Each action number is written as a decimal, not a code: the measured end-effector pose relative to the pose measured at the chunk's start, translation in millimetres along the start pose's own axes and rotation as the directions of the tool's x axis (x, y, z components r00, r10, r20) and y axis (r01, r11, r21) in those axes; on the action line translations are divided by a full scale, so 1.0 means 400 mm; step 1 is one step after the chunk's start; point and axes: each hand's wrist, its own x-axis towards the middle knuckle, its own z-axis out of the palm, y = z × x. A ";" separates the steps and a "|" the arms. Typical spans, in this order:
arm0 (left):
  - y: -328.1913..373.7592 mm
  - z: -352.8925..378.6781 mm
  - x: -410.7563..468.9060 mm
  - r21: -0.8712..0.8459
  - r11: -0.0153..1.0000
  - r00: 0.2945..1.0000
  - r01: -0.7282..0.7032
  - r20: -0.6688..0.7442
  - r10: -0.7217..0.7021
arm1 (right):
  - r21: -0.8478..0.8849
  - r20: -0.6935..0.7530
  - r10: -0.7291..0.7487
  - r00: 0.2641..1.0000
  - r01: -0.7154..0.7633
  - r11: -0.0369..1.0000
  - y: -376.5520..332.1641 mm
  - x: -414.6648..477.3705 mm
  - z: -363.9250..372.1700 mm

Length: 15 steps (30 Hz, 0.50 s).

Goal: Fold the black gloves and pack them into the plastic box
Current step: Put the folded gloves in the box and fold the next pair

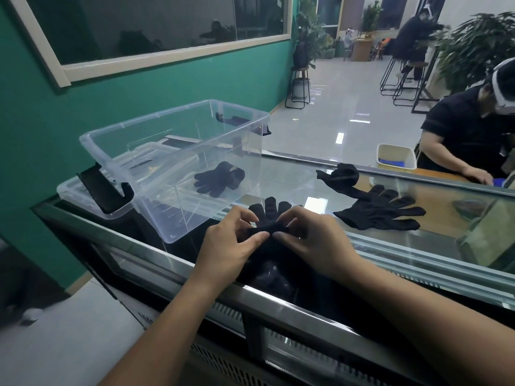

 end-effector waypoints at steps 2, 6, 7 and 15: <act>0.001 0.004 -0.001 0.010 1.000 0.999 0.016 -0.039 -0.015 | -0.014 0.009 0.004 1.000 -0.004 1.000 -0.003 0.003 0.003; -0.003 0.007 -0.003 0.069 0.997 0.997 -0.032 -0.073 0.037 | -0.081 0.014 0.000 1.000 0.001 0.997 0.002 0.007 0.012; -0.004 0.006 -0.003 0.091 0.994 0.994 -0.067 -0.079 0.075 | -0.104 0.010 0.017 1.000 -0.016 0.994 0.006 0.010 0.014; -0.013 0.012 -0.011 0.199 0.940 0.961 -0.276 0.044 0.273 | -0.107 0.012 -0.013 1.000 0.014 0.994 0.011 0.009 0.013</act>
